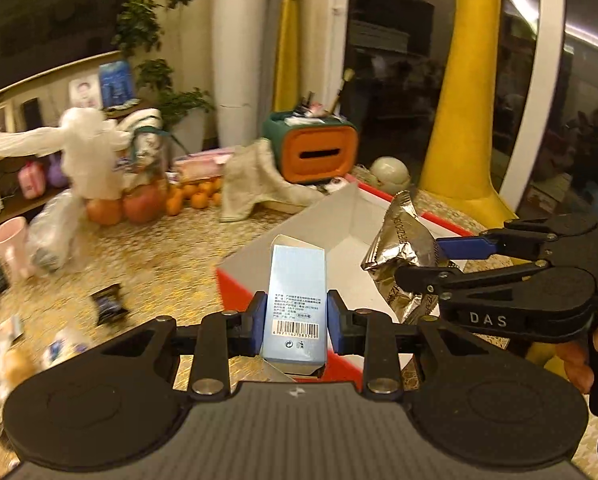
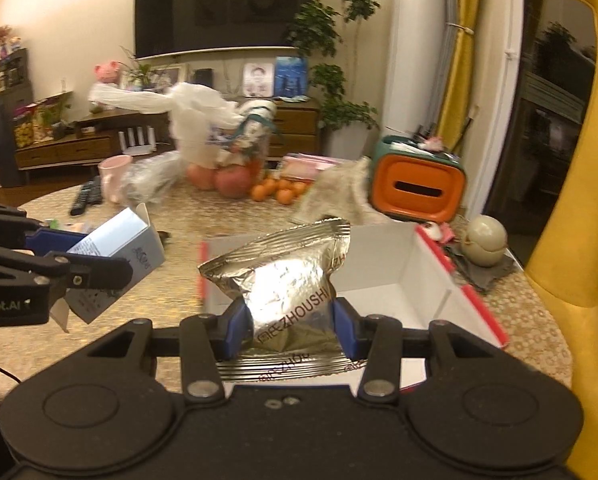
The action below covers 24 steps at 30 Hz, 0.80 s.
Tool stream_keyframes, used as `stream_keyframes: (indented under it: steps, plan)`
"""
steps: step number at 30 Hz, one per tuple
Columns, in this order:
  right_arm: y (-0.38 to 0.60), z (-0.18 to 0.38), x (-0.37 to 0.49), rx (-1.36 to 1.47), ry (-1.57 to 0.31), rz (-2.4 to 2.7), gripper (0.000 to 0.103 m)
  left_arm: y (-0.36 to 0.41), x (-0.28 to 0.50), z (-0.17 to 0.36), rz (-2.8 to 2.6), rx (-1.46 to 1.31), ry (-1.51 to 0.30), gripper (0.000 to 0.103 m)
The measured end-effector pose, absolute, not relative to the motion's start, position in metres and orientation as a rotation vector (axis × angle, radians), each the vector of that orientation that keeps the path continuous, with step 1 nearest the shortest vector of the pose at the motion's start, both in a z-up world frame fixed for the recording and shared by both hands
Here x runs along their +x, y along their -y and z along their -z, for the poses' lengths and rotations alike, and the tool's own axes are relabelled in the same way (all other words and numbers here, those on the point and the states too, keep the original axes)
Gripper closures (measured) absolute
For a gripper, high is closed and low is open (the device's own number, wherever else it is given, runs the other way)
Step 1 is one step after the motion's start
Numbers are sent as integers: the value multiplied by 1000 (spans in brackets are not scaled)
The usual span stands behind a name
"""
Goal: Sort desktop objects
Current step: 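Carry the white-blue box and silver foil bag over the red shoebox with both tools, then open the right tool dropping the foil bag while the left tool releases the box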
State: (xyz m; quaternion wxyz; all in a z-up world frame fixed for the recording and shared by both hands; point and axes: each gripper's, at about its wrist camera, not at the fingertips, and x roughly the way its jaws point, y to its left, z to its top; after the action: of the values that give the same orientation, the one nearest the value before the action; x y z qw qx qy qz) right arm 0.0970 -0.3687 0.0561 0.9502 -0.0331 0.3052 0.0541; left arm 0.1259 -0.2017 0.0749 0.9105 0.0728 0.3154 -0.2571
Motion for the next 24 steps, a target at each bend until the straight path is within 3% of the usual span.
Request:
stream_keyframes:
  steps: [24]
  plan:
    - [429, 25, 192, -79, -914, -57, 59, 308, 243, 13, 586, 284, -905, 74]
